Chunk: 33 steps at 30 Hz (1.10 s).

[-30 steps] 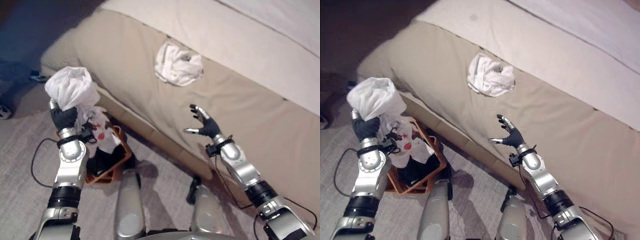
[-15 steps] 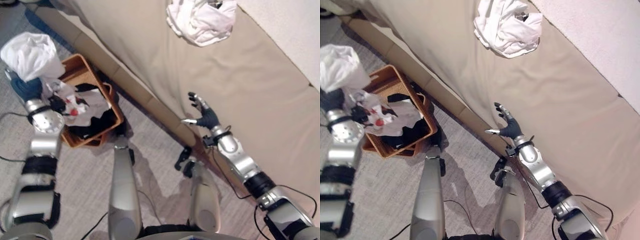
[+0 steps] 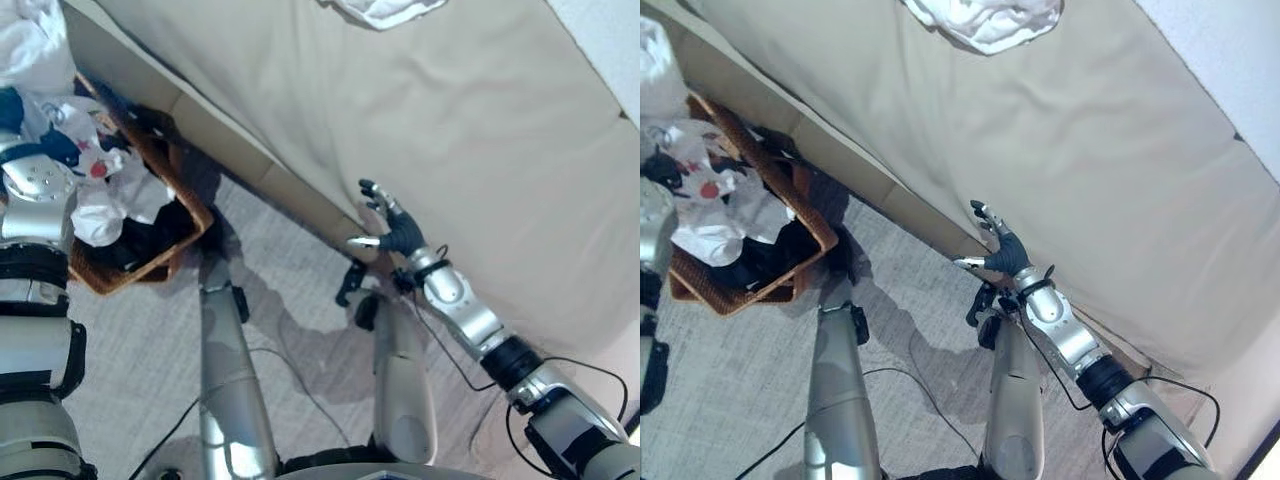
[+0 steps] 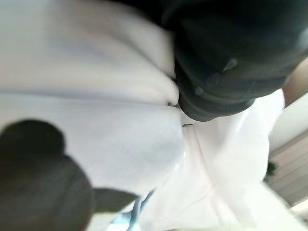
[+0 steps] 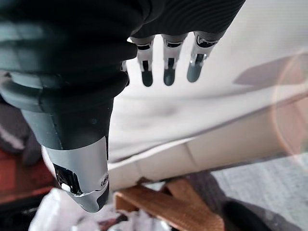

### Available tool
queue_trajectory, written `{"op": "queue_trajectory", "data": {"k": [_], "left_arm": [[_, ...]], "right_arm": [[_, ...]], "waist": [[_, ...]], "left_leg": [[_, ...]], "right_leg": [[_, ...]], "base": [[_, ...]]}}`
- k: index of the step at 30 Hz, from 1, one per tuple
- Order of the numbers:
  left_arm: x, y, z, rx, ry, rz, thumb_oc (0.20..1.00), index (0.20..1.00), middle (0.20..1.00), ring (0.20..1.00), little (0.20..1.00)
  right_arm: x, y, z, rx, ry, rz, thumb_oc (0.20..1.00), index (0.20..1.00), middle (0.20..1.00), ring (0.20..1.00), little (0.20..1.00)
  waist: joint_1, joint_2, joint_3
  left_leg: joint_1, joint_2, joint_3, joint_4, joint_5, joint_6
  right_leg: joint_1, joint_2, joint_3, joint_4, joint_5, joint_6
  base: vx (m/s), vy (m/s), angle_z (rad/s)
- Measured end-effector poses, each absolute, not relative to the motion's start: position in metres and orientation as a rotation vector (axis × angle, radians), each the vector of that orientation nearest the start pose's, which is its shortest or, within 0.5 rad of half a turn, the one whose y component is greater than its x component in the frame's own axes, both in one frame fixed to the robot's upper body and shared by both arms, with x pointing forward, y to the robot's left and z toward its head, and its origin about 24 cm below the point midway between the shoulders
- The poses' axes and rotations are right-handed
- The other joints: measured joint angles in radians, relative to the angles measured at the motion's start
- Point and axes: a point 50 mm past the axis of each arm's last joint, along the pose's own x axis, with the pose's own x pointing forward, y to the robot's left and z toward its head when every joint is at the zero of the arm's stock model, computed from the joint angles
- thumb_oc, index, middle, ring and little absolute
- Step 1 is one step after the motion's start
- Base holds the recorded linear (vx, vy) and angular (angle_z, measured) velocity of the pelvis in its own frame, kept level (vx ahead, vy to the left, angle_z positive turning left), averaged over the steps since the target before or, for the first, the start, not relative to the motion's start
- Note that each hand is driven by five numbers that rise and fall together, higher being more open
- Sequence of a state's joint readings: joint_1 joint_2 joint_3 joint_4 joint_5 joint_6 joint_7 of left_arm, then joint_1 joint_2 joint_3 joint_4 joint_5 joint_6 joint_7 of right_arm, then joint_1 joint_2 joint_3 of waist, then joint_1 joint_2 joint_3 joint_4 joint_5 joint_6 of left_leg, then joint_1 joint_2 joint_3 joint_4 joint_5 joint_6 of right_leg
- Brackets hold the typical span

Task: Pick up clothes into the bucket

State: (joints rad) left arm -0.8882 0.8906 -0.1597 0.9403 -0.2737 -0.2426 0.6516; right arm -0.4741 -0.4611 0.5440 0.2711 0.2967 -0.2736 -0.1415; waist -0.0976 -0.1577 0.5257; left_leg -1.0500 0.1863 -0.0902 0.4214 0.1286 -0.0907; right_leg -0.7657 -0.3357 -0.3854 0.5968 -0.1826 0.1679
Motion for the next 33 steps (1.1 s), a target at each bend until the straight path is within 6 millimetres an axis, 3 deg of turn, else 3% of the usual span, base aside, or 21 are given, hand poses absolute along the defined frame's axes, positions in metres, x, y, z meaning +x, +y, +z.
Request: {"op": "queue_trajectory", "data": {"k": [2,10,18,19,20,21,33], "left_arm": [[0.334,0.365,0.219,0.432,-0.367,0.951,0.2,0.2,0.2,0.2,0.2],[0.328,0.382,0.18,0.407,-0.17,1.03,0.2,0.2,0.2,0.2,0.2],[0.327,0.386,0.18,0.23,-0.155,1.075,0.2,0.2,0.2,0.2,0.2],[0.327,0.387,0.181,0.21,-0.156,1.082,0.482,0.482,0.482,0.482,0.482],[0.328,0.387,0.182,0.187,-0.157,1.087,0.956,0.956,0.956,0.956,0.956],[0.328,0.387,0.182,0.175,-0.157,1.089,1.0,1.0,1.0,1.0,1.0],[0.319,0.399,0.182,-0.074,-0.169,1.177,1.0,1.0,1.0,1.0,1.0]], "right_arm": [[0.312,-0.116,0.103,-0.256,-0.314,0.374,1.0,1.0,1.0,1.0,1.0],[0.312,-0.127,0.109,-0.275,-0.338,0.352,1.0,1.0,1.0,1.0,1.0],[0.308,-0.133,0.106,-0.29,-0.331,0.352,1.0,1.0,1.0,1.0,1.0],[0.307,-0.134,0.106,-0.288,-0.33,0.351,1.0,1.0,1.0,1.0,1.0],[0.306,-0.135,0.104,-0.286,-0.324,0.347,1.0,1.0,1.0,1.0,1.0],[0.305,-0.136,0.103,-0.284,-0.322,0.344,1.0,1.0,1.0,1.0,1.0],[0.298,-0.144,0.086,-0.266,-0.254,0.331,1.0,1.0,1.0,1.0,1.0]], "waist": [[-0.001,-0.001,-0.001],[-0.025,-0.004,-0.003],[-0.026,-0.017,-0.011],[-0.026,-0.02,-0.013],[-0.025,-0.025,-0.016],[-0.025,-0.027,-0.018],[-0.015,-0.047,-0.031]], "left_leg": [[-0.027,0.003,0.0,0.012,0.0,0.0],[-0.115,0.006,-0.009,0.047,-0.002,-0.001],[-0.116,0.009,-0.015,0.044,-0.004,-0.001],[-0.117,0.009,-0.017,0.044,-0.003,-0.002],[-0.117,0.01,-0.02,0.043,-0.002,-0.002],[-0.117,0.009,-0.02,0.043,-0.002,-0.003],[-0.042,0.001,-0.046,0.019,-0.002,-0.003]], "right_leg": [[-0.03,-0.003,0.007,0.014,-0.001,-0.001],[-0.122,-0.004,0.022,0.052,-0.004,-0.007],[-0.123,0.002,0.021,0.051,-0.004,-0.008],[-0.121,0.003,0.018,0.05,-0.004,-0.008],[-0.116,0.006,0.014,0.043,-0.003,-0.008],[-0.113,0.006,0.012,0.041,-0.003,-0.008],[0.023,0.025,-0.041,-0.052,0.018,-0.002]], "base": [[0.01,0.003,-0.02],[0.01,0.001,-0.03],[0.0,-0.013,0.0],[0.0,0.0,0.0],[0.0,0.0,0.0],[0.0,-0.022,0.04],[0.01,-0.011,0.05]]}}
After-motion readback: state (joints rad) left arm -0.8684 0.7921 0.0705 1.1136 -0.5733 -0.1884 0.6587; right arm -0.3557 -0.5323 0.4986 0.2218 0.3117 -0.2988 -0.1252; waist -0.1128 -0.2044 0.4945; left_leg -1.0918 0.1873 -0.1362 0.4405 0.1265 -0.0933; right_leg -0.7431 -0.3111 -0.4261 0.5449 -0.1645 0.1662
